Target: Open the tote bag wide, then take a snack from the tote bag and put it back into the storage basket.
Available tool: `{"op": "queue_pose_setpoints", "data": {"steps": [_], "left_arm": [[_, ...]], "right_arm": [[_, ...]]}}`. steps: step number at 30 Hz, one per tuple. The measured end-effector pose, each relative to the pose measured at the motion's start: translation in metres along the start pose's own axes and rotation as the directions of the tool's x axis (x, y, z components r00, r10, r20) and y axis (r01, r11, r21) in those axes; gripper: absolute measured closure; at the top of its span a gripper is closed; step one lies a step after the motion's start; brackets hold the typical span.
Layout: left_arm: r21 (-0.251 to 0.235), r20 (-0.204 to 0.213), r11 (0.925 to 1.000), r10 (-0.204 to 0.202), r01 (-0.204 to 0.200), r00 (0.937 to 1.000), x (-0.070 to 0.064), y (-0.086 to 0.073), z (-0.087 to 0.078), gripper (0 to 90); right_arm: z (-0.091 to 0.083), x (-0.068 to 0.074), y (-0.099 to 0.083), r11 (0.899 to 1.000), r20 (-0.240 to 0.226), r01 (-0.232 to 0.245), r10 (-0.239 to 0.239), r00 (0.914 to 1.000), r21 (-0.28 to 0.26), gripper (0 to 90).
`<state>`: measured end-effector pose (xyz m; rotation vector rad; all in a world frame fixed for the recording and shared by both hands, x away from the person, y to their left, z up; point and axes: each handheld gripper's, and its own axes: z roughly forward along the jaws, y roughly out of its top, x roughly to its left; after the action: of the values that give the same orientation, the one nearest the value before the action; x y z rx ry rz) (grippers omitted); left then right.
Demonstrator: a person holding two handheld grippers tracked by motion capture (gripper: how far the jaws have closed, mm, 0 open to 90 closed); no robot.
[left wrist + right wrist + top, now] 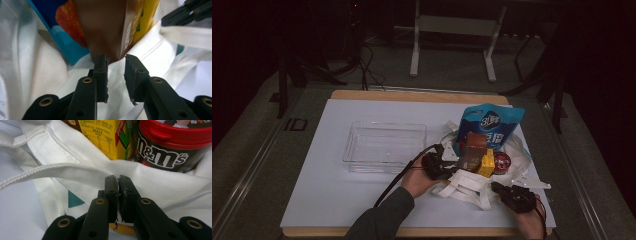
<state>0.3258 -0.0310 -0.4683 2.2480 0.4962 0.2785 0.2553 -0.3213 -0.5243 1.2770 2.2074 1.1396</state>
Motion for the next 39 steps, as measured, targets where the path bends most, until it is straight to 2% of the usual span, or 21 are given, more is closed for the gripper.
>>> {"op": "queue_pose_setpoints", "data": {"steps": [4, 11, 13, 15, 18, 22, 24, 28, 32, 36, 39], "left_arm": [[-0.012, 0.011, 0.9998, -0.019, 0.019, 0.9998, 0.005, 0.001, -0.006, 69.2], [-0.055, 0.04, 0.9974, -0.044, 0.046, 0.9982, 0.01, 0.007, -0.012, 65.0], [-0.077, 0.052, 0.9948, -0.063, 0.067, 0.9967, 0.012, 0.008, -0.014, 63.1], [-0.099, 0.083, 0.9907, -0.085, 0.093, 0.993, 0.015, 0.008, -0.016, 62.4], [-0.121, 0.098, 0.9853, -0.109, 0.121, 0.9892, 0.02, 0.007, -0.017, 60.1], [-0.132, 0.124, 0.9824, -0.116, 0.132, 0.9855, 0.022, 0.007, -0.019, 58.8], [-0.13, 0.138, 0.9821, -0.118, 0.136, 0.9833, 0.023, 0.01, -0.02, 59.1], [-0.142, 0.141, 0.9814, -0.11, 0.13, 0.984, 0.023, 0.013, -0.022, 57.9], [-0.154, 0.139, 0.9819, -0.089, 0.11, 0.9862, 0.024, 0.017, -0.024, 55.2], [-0.18, 0.137, 0.9789, -0.073, 0.097, 0.9878, 0.024, 0.019, -0.028, 52.6], [-0.205, 0.149, 0.9759, -0.046, 0.076, 0.9878, 0.026, 0.023, -0.033, 49.4]], "right_arm": [[0.0, 0.0, -0.001, 1.0, 0.0, -0.018, 0.018, 0.9998, -0.006, 85.0], [0.0, 0.002, -0.001, 1.0, 0.009, -0.002, 0.002, 1.0, -0.001, 85.1], [0.0, 0.001, -0.002, 1.0, 0.005, 0.003, -0.003, 1.0, -0.002, 85.0], [0.0, 0.0, -0.002, 1.0, -0.004, -0.001, 0.001, 1.0, -0.006, 85.0], [0.0, -0.001, -0.002, 1.0, -0.008, -0.003, 0.003, 1.0, -0.008, 84.7], [0.001, -0.001, -0.003, 1.0, -0.01, -0.003, 0.003, 0.9999, -0.008, 83.7], [0.001, -0.001, -0.003, 1.0, -0.009, -0.002, 0.002, 1.0, -0.008, 83.7], [0.001, -0.001, -0.002, 1.0, -0.011, -0.001, 0.001, 0.9999, -0.008, 83.5], [0.001, -0.001, -0.002, 1.0, -0.015, 0.002, -0.002, 0.9999, -0.008, 82.9], [0.001, -0.002, -0.003, 1.0, -0.021, -0.001, 0.001, 0.9998, -0.01, 81.3], [0.0, -0.001, -0.003, 1.0, -0.02, 0.002, -0.002, 0.9998, -0.011, 80.9]]}}
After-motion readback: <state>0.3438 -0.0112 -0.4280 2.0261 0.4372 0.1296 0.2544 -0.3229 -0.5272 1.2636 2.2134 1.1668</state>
